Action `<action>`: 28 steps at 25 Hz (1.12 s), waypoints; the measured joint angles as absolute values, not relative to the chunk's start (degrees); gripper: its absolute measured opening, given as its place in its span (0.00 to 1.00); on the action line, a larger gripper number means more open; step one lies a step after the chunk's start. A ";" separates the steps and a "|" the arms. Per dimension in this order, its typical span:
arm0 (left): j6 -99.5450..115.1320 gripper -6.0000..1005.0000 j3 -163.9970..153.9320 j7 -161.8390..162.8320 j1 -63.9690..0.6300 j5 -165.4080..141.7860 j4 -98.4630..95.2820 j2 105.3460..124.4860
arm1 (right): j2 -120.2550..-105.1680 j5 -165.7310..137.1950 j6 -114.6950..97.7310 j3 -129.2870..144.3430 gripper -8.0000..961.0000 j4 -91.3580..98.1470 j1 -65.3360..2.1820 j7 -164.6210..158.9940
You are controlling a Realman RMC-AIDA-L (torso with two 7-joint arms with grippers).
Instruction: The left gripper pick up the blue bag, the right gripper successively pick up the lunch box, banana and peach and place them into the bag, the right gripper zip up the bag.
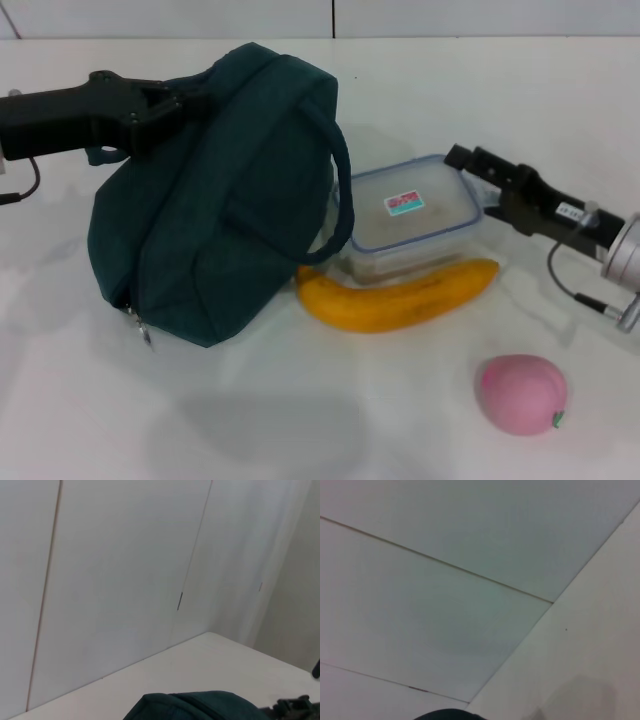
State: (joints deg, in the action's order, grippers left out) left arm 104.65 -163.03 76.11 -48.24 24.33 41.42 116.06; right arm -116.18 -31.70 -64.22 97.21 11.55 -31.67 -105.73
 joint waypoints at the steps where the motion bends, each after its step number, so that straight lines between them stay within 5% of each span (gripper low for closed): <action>1: 104.66 0.04 -163.04 76.11 -48.21 24.33 41.42 116.08 | -116.18 -27.88 -63.19 101.22 0.83 13.19 -30.64 -105.32; 28: 104.95 0.04 -163.03 75.19 -46.85 23.61 41.82 116.10 | -116.20 33.04 -55.73 141.22 0.83 24.59 -26.22 -78.08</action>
